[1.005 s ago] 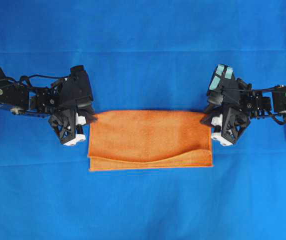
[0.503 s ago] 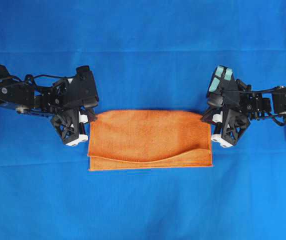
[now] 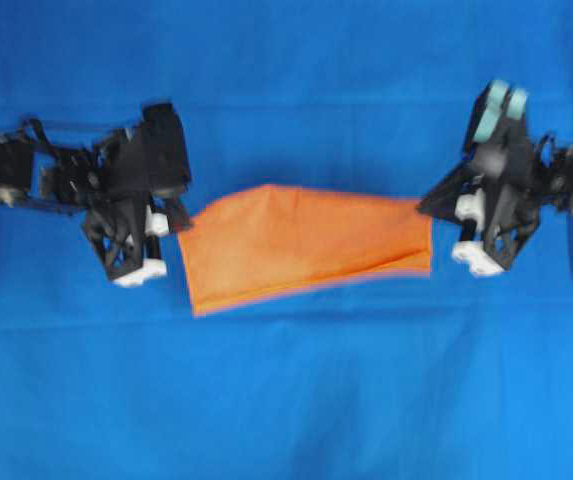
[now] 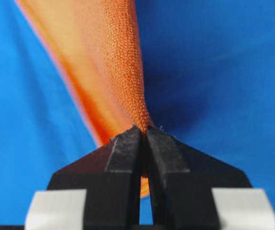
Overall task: Fold the orange towel.
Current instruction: 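Grasp the folded towel's left and right ends with both grippers, then lift the towel and rotate it, right gripper moving to the top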
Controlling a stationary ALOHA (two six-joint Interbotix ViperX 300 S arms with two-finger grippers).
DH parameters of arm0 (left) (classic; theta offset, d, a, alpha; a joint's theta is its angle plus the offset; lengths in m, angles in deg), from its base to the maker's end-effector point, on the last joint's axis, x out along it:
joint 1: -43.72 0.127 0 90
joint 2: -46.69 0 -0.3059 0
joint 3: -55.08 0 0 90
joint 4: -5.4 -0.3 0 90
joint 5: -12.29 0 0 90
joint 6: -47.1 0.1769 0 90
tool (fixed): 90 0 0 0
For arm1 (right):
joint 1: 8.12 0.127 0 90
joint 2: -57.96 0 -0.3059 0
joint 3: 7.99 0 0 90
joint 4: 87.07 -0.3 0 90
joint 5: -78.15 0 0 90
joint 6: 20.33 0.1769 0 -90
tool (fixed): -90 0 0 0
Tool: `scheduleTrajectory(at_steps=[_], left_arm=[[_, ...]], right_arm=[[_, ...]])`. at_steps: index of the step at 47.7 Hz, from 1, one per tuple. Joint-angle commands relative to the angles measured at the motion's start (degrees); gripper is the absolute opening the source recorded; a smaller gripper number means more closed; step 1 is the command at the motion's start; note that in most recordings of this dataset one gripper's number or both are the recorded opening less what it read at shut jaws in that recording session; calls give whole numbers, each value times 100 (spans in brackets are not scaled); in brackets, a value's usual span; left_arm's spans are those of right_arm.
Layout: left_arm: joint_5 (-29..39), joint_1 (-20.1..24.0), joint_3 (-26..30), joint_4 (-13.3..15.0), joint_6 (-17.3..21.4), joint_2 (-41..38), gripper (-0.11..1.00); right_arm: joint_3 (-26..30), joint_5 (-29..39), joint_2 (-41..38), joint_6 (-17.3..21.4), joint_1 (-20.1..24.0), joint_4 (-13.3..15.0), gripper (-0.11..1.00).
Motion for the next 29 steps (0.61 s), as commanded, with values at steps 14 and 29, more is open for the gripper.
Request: scheduleTrajectory(at_steps=[14,29], left_arm=[[-9,-105,185,-26,0,633,3],[-396,-220,202,-35,-9,589,3]], right_arm=[[79,35,738,0,9,176,2],[88,-123,659,18,-97,299,2]])
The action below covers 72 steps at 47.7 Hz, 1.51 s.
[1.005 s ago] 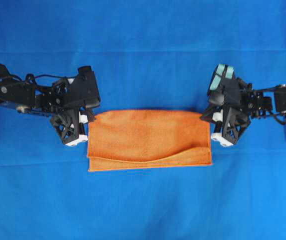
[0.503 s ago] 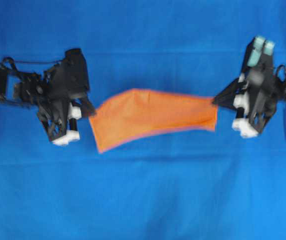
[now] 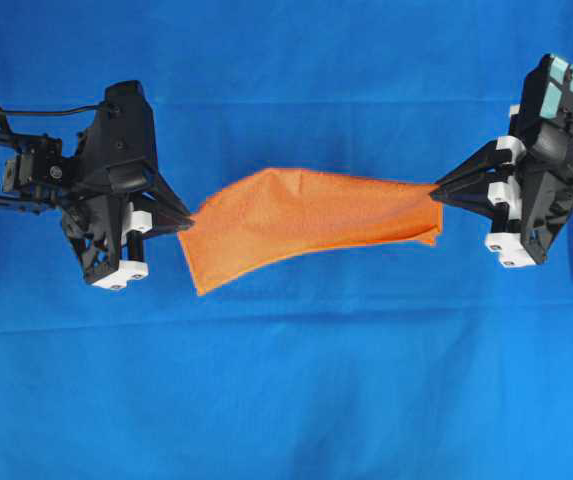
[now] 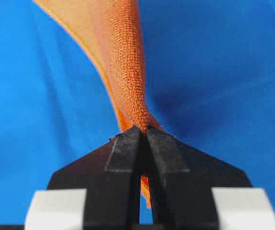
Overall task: Fold the orange towel.
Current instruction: 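Lift the towel and rotate it, right gripper moving to the top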
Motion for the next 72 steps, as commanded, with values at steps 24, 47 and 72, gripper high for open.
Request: scheduleTrajectory(at_steps=[24,47,72], left_arm=[[-1986,-773,703,-18,439,-1151,3],[-2083,-1020,2109,-18,1143,-2452,3],[-2241,-1134,2364,-18,1274,-2672,3]], right_arm=[[923,-703,-1556,-9,-1793,809,2],[2259,-712,-2848,-26,-2136,1380,2],[2074,-677,-2681,-26,-2285,1389,2]])
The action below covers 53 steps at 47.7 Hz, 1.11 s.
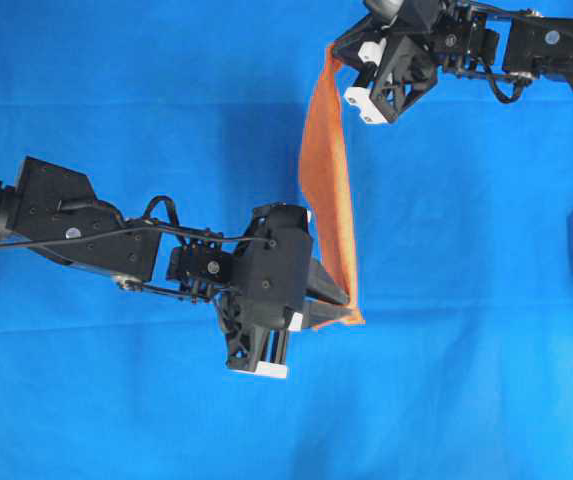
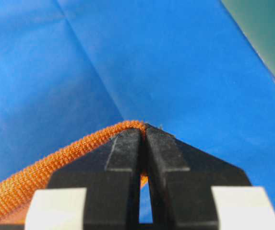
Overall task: Fold the orange towel.
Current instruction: 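Lift the towel and rotate it, right gripper moving to the top, then lay the towel down vertically, release, and open both grippers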
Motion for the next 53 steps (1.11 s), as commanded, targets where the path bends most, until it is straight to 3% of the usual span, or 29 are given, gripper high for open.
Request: scheduleTrajectory(at_steps=[1,15,27,37,47,53], left_arm=[[-176,-158,272,-9,79,-9,3],[-343,-114,1529,-9,914,-1072,3],[-352,-53,2259,-9,1099,-1661,3],[-686,-79,1740,9,914,-1485,3],[-1679,-193,519,44,598,-1002,3],[-1898,-272,-149,44,343,-738,3]], right_arm=[[-44,-9,246,-9,-176,26,2],[-905,202,1116,53,-211,26,2],[-1239,563,1477,9,-255,26,2],[-1099,176,932,9,-246,26,2],[-668,-290,-44,0,-141,26,2],[-264,-387,-563,-18,0,26,2]])
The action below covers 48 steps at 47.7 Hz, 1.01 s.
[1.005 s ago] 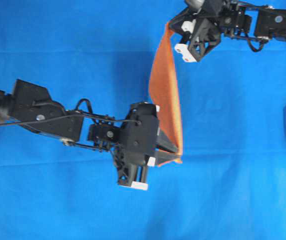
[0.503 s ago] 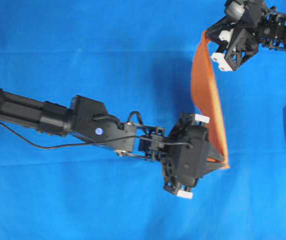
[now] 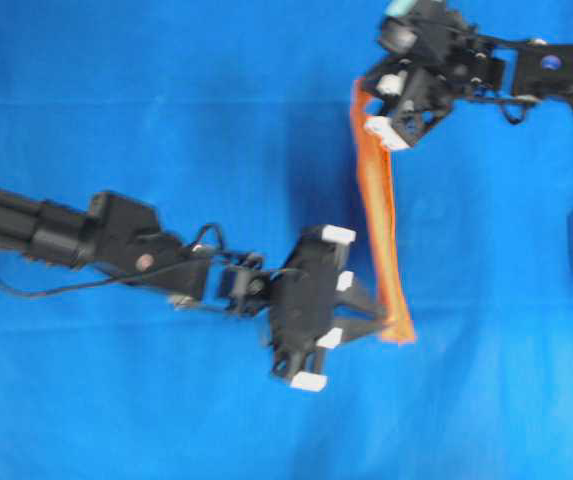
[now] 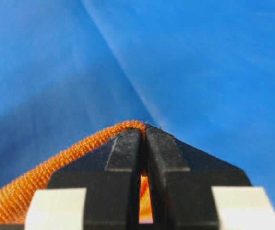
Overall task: Fold the orange towel.
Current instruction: 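Lay the towel down vertically, release, and open both grippers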
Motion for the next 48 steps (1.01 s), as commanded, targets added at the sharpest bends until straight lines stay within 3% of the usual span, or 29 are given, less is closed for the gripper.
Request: scheduleTrajectory(at_steps=[1,14,36,41,48], left_arm=[[-149,-237,-308,0,-141,404,3],[-149,-352,-1090,0,-809,703,3],[-123,-237,-1169,9,-879,624,4],[-105,-229,-1160,9,-879,624,18],[-26,-229,-1160,9,-870,633,48]], right_arm=[[378,-88,-193,-18,35,26,2],[835,-114,-642,-141,290,35,2],[773,-105,-642,-167,290,35,2],[773,-114,-642,-176,299,44,2],[773,-88,-642,-211,387,35,3]])
